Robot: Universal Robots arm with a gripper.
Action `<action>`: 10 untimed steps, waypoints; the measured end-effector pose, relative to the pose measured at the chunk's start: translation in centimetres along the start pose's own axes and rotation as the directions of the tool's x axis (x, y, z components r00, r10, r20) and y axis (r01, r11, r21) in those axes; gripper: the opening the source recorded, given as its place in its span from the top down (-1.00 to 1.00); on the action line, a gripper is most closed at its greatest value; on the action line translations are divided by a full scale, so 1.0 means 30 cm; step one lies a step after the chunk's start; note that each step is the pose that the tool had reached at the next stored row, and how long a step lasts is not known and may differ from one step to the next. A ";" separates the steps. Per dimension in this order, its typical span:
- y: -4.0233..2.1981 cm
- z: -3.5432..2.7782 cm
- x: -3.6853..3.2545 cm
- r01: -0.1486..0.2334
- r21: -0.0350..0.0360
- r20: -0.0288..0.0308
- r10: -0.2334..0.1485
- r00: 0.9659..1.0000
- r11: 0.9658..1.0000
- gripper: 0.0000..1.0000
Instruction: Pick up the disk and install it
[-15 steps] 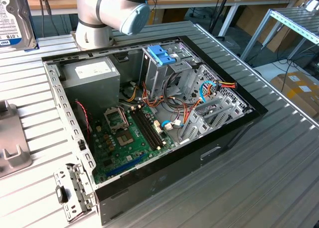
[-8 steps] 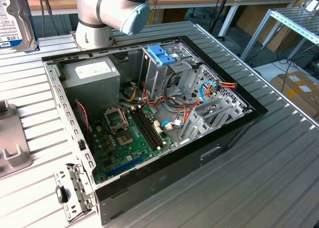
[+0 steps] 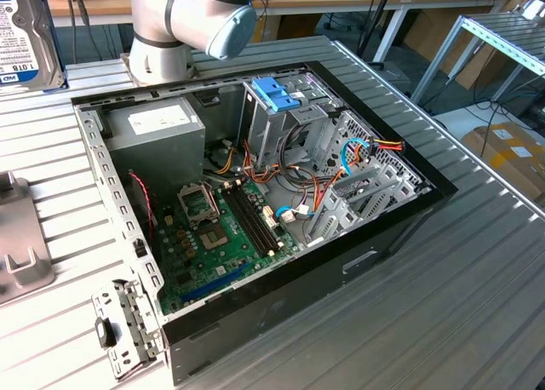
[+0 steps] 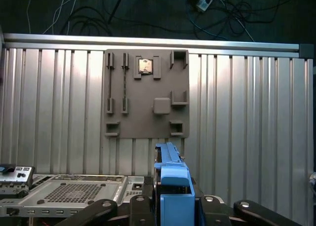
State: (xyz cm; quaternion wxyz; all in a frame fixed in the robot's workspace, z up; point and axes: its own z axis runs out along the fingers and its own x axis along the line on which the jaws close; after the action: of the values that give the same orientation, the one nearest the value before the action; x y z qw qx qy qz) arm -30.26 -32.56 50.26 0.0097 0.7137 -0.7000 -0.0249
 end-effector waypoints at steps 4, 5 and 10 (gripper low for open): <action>0.000 0.000 0.006 0.000 0.000 0.000 0.000 1.000 1.000 0.26; 0.000 0.000 0.008 0.000 0.000 0.000 0.000 1.000 1.000 0.26; 0.000 0.000 0.016 0.000 0.000 0.000 0.000 1.000 1.000 0.26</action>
State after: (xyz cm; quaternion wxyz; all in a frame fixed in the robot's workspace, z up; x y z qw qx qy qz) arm -30.26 -33.02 50.25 0.0097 0.7136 -0.7000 -0.0249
